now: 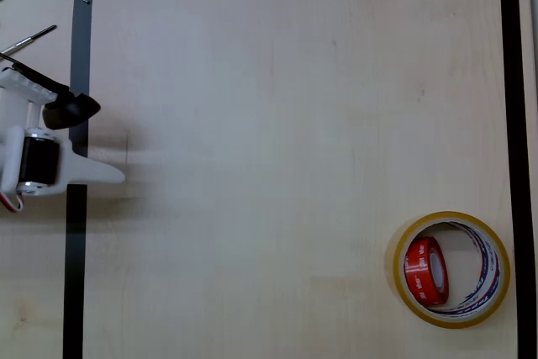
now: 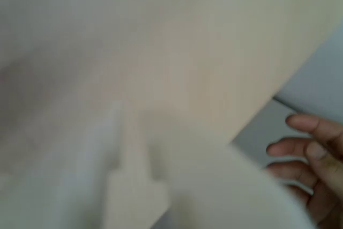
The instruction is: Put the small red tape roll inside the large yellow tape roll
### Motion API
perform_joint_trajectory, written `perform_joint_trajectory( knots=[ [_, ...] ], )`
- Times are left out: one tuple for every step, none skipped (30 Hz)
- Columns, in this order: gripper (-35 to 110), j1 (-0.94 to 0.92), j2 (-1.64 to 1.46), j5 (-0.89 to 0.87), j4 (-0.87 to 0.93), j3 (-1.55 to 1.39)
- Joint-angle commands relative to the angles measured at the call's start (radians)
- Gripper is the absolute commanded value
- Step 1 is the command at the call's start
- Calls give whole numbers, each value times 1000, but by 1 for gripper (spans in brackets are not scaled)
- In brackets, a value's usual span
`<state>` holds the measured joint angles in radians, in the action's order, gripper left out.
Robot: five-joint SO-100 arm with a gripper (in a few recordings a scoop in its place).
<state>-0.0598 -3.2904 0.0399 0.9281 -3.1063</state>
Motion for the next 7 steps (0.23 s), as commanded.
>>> perform_joint_trajectory(
  knots=[
    [0, -14, -43, 28, 12, 15],
    [0, -8, -43, 28, 12, 15],
    [0, -8, -43, 28, 12, 15],
    [2, -8, -43, 28, 12, 15],
    [4, -8, -43, 28, 12, 15],
    [6, -8, -43, 28, 12, 15],
    [7, -8, -43, 28, 6, 14]
  ],
)
